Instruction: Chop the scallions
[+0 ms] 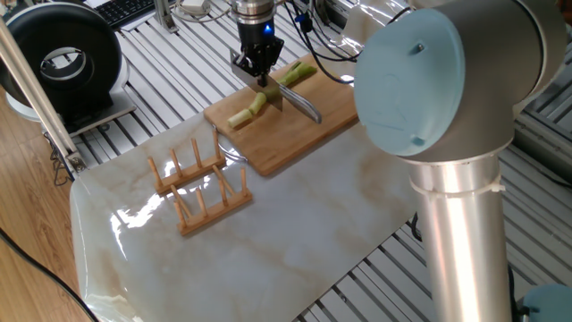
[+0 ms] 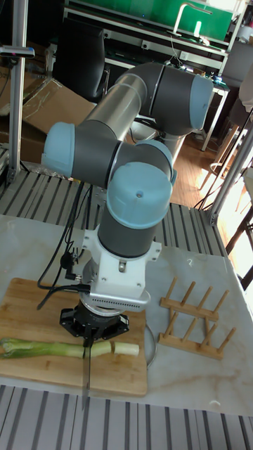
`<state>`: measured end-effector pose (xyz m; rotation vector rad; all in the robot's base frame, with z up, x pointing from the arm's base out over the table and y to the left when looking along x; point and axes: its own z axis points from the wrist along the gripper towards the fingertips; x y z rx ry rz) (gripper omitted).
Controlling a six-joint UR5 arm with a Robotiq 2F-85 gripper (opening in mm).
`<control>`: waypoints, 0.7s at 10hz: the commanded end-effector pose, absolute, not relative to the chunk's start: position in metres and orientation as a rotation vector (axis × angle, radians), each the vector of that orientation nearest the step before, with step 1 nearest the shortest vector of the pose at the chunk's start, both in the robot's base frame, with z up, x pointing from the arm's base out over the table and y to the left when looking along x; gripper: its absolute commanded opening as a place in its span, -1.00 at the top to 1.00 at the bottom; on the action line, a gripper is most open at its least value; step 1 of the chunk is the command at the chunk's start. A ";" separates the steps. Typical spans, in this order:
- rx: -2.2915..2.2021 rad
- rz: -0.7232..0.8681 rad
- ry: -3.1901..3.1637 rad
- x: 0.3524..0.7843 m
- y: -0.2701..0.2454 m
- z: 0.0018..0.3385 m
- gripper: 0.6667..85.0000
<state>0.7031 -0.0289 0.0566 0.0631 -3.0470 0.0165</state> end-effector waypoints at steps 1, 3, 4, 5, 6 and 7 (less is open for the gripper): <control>0.044 0.013 -3.053 0.703 -0.023 0.057 0.98; 0.099 0.019 -3.033 0.700 -0.027 0.072 0.98; 0.177 0.014 -3.019 0.698 -0.033 0.077 0.98; 0.232 -0.007 -3.027 0.698 -0.039 0.072 0.98; 0.263 0.014 -3.017 0.696 -0.047 0.066 0.98; 0.263 0.029 -3.009 0.695 -0.049 0.066 0.98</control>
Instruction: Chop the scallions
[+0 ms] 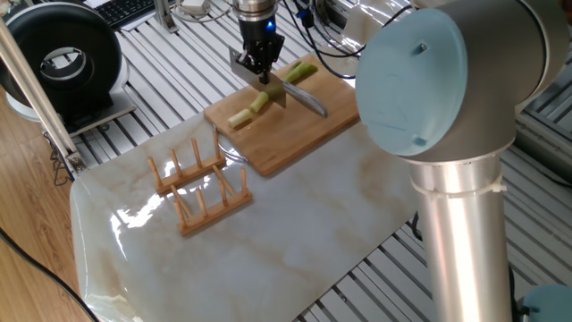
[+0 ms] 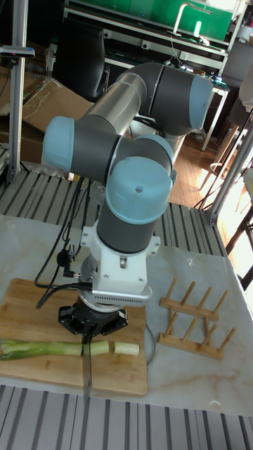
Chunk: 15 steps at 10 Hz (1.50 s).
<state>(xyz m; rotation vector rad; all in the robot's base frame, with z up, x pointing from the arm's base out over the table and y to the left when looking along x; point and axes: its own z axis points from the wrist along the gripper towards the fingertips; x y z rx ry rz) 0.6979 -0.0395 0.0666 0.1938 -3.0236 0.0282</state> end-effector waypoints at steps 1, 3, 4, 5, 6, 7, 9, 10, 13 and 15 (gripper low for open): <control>0.260 0.004 -3.011 0.694 -0.045 0.065 0.98; 0.222 -0.036 -3.032 0.697 -0.040 0.062 0.98; 0.198 -0.051 -3.037 0.697 -0.039 0.059 0.98; 0.187 -0.059 -3.039 0.697 -0.040 0.053 0.98; 0.190 -0.025 -3.004 0.689 -0.048 0.045 0.98; 0.183 -0.020 -2.979 0.684 -0.050 0.040 0.98; 0.177 -0.039 -2.972 0.691 -0.046 0.064 0.98; 0.167 -0.056 -3.011 0.705 -0.042 0.076 0.98; 0.161 -0.009 -3.038 0.710 -0.040 0.082 0.98; 0.155 -0.018 -3.051 0.713 -0.037 0.082 0.98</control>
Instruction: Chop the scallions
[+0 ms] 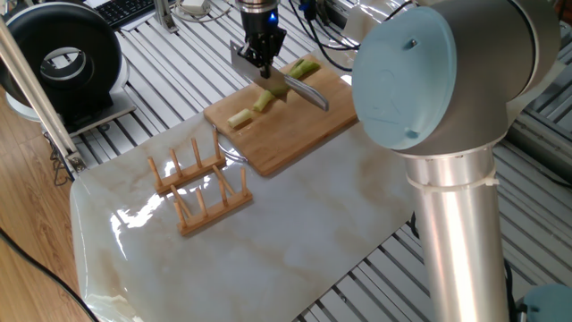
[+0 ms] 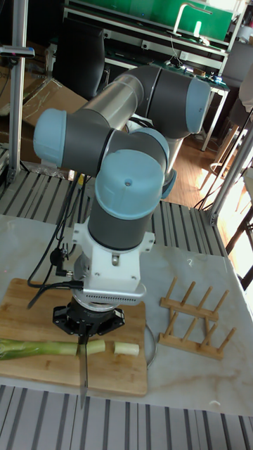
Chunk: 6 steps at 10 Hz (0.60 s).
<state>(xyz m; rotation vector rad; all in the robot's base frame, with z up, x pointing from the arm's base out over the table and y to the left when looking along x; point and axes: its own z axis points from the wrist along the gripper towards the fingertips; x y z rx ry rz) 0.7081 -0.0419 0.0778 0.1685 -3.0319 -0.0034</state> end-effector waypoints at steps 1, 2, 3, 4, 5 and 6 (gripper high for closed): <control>0.153 -0.024 -3.053 0.713 -0.034 0.082 0.98; 0.144 -0.026 -3.052 0.712 -0.033 0.082 0.98; 0.132 -0.038 -3.049 0.711 -0.029 0.081 0.98; 0.119 -0.051 -3.045 0.709 -0.023 0.079 0.98; 0.115 -0.070 -3.035 0.705 -0.016 0.077 0.98; 0.124 -0.073 -3.025 0.701 -0.011 0.076 0.98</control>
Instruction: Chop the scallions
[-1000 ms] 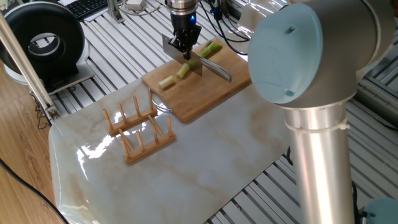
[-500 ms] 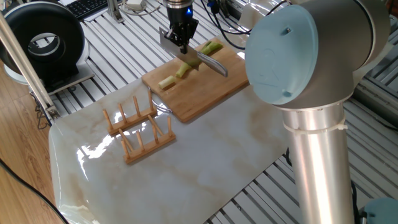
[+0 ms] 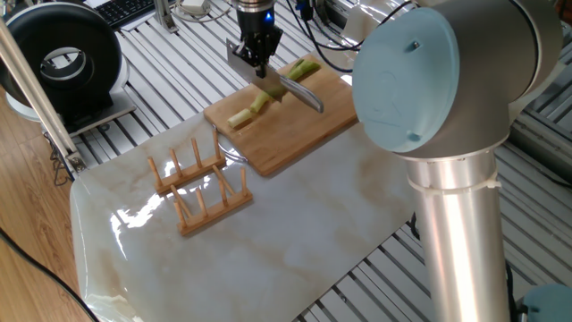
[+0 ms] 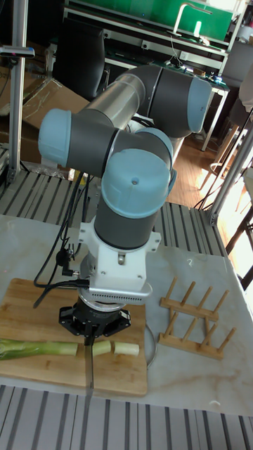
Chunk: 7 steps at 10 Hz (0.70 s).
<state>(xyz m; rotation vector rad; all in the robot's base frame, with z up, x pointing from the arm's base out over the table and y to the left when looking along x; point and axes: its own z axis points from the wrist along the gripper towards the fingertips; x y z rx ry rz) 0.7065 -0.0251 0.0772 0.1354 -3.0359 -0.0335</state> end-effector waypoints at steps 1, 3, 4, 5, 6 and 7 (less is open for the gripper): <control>0.138 -0.035 -3.024 0.700 -0.016 0.077 0.98; 0.214 0.056 -3.037 0.704 -0.040 0.091 0.98; 0.268 0.135 -3.042 0.707 -0.056 0.098 0.98; 0.239 0.099 -3.044 0.705 -0.049 0.100 0.98; 0.228 0.080 -3.043 0.704 -0.047 0.101 0.98; 0.216 0.053 -3.053 0.706 -0.044 0.103 0.98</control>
